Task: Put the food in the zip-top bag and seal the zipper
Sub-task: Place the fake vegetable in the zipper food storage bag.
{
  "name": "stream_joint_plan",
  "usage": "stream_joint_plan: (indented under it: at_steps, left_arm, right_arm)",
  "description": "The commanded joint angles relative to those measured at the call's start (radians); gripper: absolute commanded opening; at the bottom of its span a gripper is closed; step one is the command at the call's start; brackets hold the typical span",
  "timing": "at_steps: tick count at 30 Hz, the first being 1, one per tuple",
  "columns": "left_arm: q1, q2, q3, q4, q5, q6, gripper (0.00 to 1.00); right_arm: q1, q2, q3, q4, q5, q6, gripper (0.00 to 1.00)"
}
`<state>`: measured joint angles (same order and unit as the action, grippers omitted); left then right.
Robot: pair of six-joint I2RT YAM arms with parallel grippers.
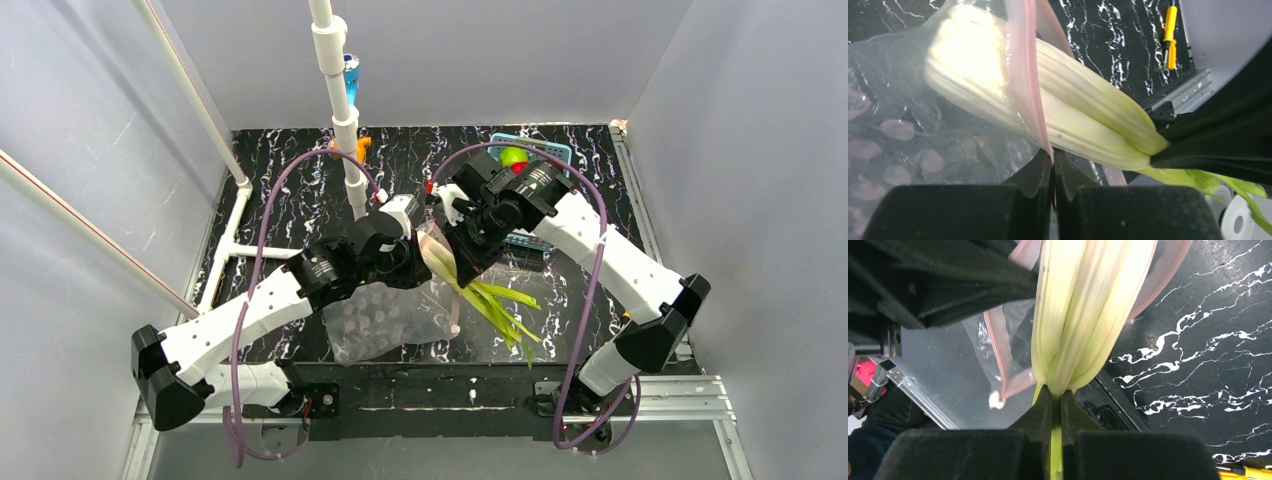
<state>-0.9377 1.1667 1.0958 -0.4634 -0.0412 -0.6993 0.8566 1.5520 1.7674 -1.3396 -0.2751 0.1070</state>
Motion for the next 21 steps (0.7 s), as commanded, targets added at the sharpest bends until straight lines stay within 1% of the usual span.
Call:
stream_joint_plan:
  at_steps: [1, 3, 6, 10, 12, 16, 21]
  left_arm:
    - [-0.001, -0.05, -0.011, 0.077, 0.114, 0.01, 0.0]
    - [-0.001, -0.055, -0.013, 0.088, 0.135, 0.012, 0.0]
    - [-0.002, -0.069, -0.02, 0.104, 0.15, 0.03, 0.0]
    - [-0.001, -0.104, -0.035, 0.09, 0.1, 0.063, 0.0]
    - [-0.001, -0.109, -0.04, 0.085, 0.087, 0.096, 0.0]
    - [-0.001, -0.1, -0.024, 0.07, 0.098, 0.178, 0.0]
    - [-0.002, -0.084, 0.004, 0.037, 0.137, 0.282, 0.0]
  right_arm:
    - [0.005, 0.008, 0.06, 0.08, -0.086, 0.016, 0.01]
    - [0.005, 0.013, 0.066, 0.081, -0.104, 0.013, 0.01]
    - [0.005, 0.017, 0.073, 0.037, -0.112, -0.01, 0.01]
    - [0.012, -0.003, 0.052, -0.047, -0.068, -0.055, 0.01]
    - [0.02, -0.024, 0.023, -0.059, -0.073, -0.067, 0.01]
    - [0.026, -0.061, -0.036, -0.043, -0.147, -0.072, 0.01]
    - [0.037, -0.054, -0.035, -0.062, -0.147, -0.074, 0.01]
